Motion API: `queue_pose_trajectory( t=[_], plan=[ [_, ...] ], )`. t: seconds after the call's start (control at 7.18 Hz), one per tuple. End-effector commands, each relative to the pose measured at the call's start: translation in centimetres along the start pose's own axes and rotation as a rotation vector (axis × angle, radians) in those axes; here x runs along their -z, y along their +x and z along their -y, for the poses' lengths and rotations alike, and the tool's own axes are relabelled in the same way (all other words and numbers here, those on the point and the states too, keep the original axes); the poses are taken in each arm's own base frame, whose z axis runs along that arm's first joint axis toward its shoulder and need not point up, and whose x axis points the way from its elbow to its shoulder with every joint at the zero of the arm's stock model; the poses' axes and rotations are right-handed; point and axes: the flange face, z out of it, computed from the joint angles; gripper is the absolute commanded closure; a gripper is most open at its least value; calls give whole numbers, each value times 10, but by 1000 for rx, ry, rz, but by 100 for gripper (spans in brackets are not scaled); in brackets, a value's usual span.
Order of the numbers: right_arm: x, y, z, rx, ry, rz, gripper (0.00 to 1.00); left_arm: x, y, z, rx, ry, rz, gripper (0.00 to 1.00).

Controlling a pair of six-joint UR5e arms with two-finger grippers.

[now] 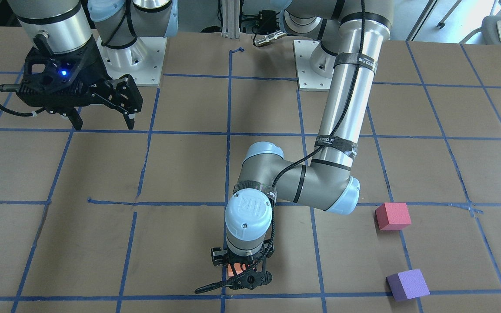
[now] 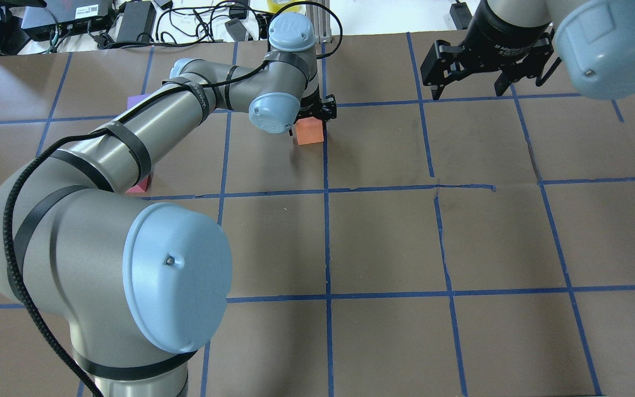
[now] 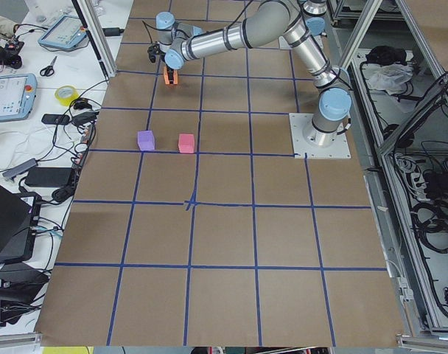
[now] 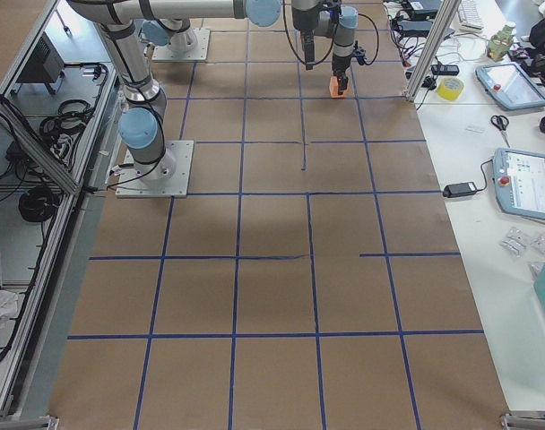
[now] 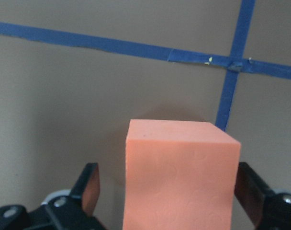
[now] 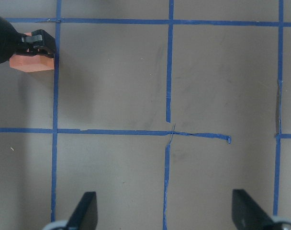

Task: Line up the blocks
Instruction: 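Lower the left gripper and grasp the orange cube, then carry the orange cube with the left gripper between the purple and pink cubes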

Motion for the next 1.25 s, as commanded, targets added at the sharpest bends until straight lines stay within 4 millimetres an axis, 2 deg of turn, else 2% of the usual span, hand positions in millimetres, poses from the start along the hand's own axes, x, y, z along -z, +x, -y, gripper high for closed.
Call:
queue_pose_trajectory(
  t=[0.0, 0.14, 0.42, 0.7, 1.11],
  plan=[
    [-5, 0, 1, 5, -4, 5, 0, 16, -4, 0, -5, 5, 7, 82],
    [-5, 2, 1, 3, -4, -2, 0, 28, -19, 7, -16, -9, 18, 83],
    [-7, 2, 0, 6, -13, -3, 0, 67, -86, 34, 37, -40, 30, 83],
    [-6, 3, 0, 34, -17, -5, 0, 92, -137, 48, 22, -43, 34, 82],
    [-5, 3, -3, 32, -21, -6, 0, 102, -269, 58, -82, -120, 62, 82]
  ],
)
